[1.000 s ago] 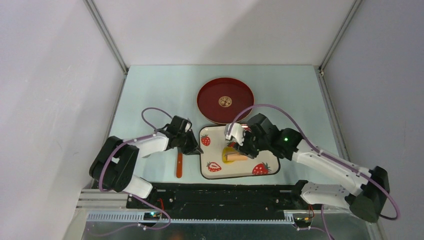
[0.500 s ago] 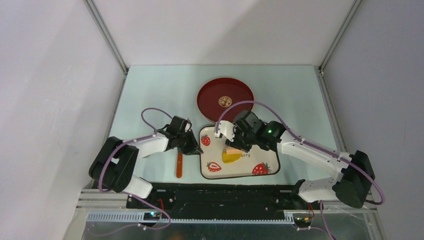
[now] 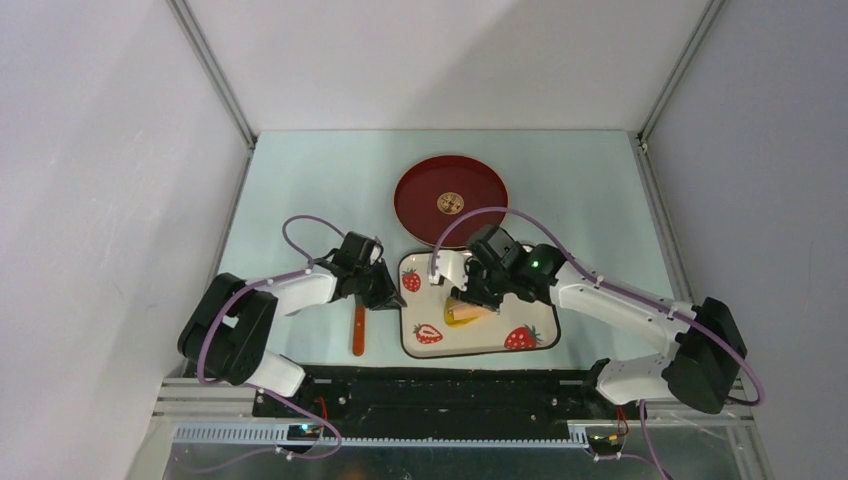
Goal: Roll out the dumpling wrappers from the dough
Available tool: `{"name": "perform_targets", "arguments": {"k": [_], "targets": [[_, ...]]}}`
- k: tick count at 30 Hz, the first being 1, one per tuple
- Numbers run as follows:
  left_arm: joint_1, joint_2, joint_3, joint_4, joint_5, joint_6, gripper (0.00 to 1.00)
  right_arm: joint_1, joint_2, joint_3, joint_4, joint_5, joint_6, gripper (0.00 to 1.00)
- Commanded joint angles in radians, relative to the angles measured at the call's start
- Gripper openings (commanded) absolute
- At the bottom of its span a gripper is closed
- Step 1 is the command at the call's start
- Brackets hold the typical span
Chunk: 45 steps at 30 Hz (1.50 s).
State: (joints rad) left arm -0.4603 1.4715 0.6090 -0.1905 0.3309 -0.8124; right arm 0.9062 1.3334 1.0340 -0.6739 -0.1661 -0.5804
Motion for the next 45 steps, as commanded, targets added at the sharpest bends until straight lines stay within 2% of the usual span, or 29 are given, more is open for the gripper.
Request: {"name": "perform_targets", "arguments": {"k": [1,16,20,24,30,34,37,45], "targets": [[0.017,0.002,-0.023,0.002,-0.087,0.010,0.00,0.016,-0.001,-0.079,-0.032,-0.055,0.011,0.00],[0.016,0.000,-0.025,0.003,-0.086,0.010,0.00,0.059,-0.037,-0.185,-0.039,-0.008,0.102,0.00],[0.017,0.000,-0.025,0.003,-0.085,0.010,0.00,0.008,-0.059,-0.164,0.032,0.045,0.172,0.00],[0.017,0.000,-0.027,0.004,-0.084,0.010,0.00,-0.078,-0.135,-0.124,0.128,-0.023,0.244,0.00],[0.016,0.001,-0.026,0.006,-0.084,0.010,0.00,-0.124,-0.269,-0.118,0.286,-0.113,0.293,0.00],[0.016,0.000,-0.027,0.008,-0.084,0.010,0.00,-0.121,-0.289,-0.106,0.237,-0.101,0.279,0.00],[0.017,0.000,-0.028,0.008,-0.081,0.011,0.00,-0.075,-0.265,-0.094,0.172,-0.036,0.243,0.00],[0.017,0.004,-0.028,0.011,-0.078,0.012,0.00,0.049,-0.121,-0.091,0.095,0.115,0.183,0.00]]}}
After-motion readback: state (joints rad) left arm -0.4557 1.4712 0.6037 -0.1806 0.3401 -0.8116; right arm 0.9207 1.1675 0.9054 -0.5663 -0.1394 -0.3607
